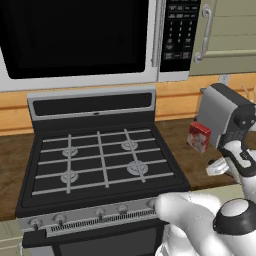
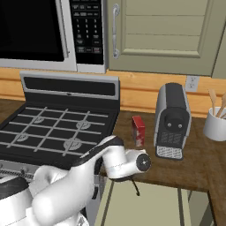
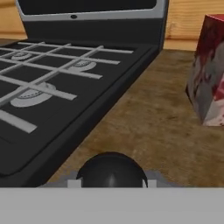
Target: Pick the ladle from the drawer and place it on the counter.
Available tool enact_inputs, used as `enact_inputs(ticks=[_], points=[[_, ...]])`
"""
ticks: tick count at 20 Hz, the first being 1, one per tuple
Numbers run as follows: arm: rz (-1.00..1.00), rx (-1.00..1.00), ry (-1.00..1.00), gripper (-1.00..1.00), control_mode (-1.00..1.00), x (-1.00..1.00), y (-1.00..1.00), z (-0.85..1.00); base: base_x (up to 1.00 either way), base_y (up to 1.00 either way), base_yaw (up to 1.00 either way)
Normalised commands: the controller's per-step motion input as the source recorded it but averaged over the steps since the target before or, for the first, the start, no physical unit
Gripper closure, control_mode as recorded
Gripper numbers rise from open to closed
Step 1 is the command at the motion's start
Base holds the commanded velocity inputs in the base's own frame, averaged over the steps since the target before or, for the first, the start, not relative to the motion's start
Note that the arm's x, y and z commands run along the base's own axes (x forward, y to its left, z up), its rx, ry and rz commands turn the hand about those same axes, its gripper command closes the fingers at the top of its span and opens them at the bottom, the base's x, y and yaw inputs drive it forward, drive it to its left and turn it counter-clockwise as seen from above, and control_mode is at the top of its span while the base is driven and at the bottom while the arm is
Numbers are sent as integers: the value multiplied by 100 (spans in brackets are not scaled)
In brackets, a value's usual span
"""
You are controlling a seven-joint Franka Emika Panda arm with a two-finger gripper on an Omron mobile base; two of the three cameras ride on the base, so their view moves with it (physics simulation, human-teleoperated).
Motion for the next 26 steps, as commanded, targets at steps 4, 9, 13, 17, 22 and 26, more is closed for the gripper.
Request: enact_inputs(ticks=[4,9,13,17,22,26], points=[[11,4,0,100,-100,82,-3,0,0,0,0],[6,2,0,100,-100,66,0,-9,0,0,0],[2,0,0,100,-100,40,14,-30,0,0,0],[0,0,0,100,-100,30,37,-39,0,0,0],[0,0,0,100,-100,42,41,-28,0,0,0],[0,0,0,100,-100,46,21,-16,0,0,0]])
